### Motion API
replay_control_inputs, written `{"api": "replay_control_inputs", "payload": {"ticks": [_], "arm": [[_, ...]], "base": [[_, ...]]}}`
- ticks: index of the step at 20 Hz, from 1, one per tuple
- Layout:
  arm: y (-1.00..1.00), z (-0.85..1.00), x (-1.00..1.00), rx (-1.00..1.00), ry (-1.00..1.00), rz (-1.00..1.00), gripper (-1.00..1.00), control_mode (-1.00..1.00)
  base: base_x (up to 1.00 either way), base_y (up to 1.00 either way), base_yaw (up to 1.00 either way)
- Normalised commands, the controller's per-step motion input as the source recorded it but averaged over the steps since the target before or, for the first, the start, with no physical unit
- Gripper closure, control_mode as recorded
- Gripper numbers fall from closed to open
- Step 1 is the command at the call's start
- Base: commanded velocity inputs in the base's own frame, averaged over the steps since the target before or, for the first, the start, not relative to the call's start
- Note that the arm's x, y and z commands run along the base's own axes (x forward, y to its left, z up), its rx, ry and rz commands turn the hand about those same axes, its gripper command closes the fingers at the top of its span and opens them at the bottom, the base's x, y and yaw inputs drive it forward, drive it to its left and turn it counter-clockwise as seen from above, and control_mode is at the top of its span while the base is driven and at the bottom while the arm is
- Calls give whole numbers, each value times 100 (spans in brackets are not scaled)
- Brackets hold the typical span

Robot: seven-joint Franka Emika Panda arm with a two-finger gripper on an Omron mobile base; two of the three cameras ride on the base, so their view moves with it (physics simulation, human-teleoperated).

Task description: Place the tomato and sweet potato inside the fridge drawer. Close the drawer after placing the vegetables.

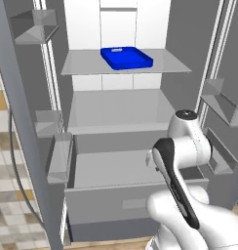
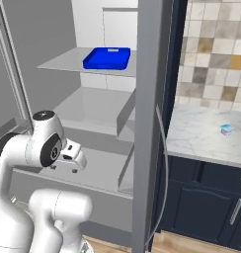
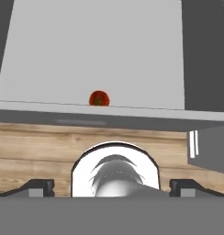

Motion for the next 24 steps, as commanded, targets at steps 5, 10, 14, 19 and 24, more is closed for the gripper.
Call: {"api": "replay_control_inputs", "payload": {"ticks": [5,10,14,19,24], "arm": [[0,0,0,0,0,0,-100,100],[0,0,0,0,0,0,-100,100],[0,0,0,0,0,0,-100,100],[0,0,0,0,0,0,-100,100],[0,0,0,0,0,0,-100,100]], "base": [[-60,0,7],[-100,-3,0],[-100,-39,-9],[-85,-63,-30],[-35,-88,-42]]}}
